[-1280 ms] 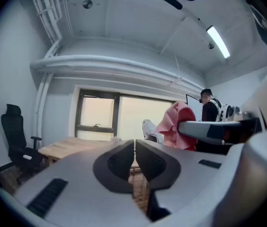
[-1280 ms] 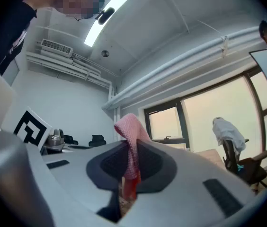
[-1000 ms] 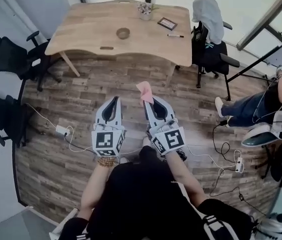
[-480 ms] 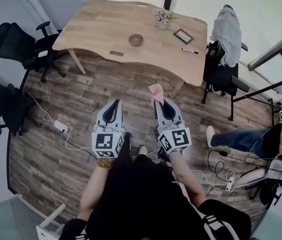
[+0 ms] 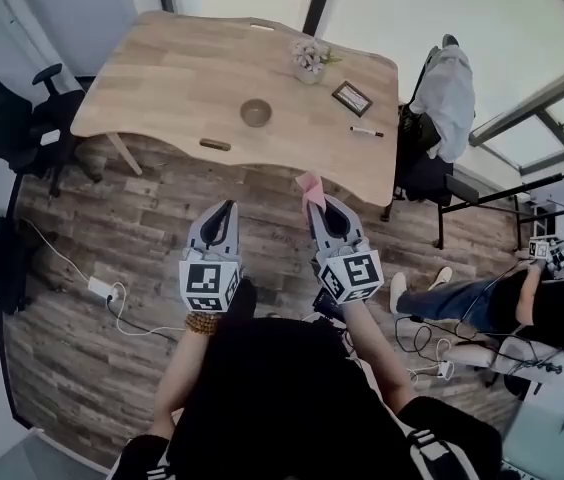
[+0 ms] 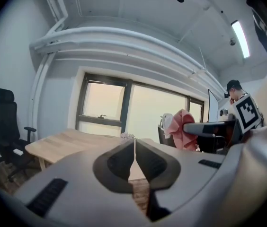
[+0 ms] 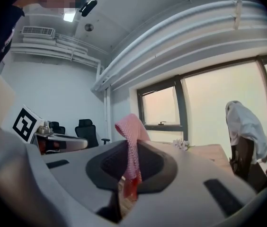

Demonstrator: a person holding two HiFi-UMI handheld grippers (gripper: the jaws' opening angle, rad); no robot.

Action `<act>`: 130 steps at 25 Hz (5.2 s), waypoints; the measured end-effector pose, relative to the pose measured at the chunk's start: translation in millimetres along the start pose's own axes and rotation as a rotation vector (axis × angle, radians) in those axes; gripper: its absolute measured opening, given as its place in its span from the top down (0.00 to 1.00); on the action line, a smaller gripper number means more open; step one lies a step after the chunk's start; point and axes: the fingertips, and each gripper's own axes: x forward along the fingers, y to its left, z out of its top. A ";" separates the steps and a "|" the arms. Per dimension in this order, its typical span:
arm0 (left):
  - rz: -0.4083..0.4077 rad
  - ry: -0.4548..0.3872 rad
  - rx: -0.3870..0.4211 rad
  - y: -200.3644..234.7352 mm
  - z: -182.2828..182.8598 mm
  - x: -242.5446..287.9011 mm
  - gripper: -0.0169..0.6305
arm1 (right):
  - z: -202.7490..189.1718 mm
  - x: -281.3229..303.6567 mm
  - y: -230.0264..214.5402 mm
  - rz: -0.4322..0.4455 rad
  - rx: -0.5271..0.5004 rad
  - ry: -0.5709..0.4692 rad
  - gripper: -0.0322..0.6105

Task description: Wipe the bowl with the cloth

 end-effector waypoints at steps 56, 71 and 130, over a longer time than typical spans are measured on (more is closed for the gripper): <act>-0.084 0.621 -0.228 193.5 -207.8 424.6 0.95 | -239.7 426.9 -154.8 0.800 -1.217 0.472 0.90; -0.160 0.716 -0.287 191.3 -246.9 441.9 0.88 | -303.4 416.2 -165.9 0.982 -1.341 0.679 0.68; -0.208 0.782 -0.222 184.6 -277.0 468.8 0.81 | -321.4 489.7 -166.6 0.787 -0.719 1.032 0.83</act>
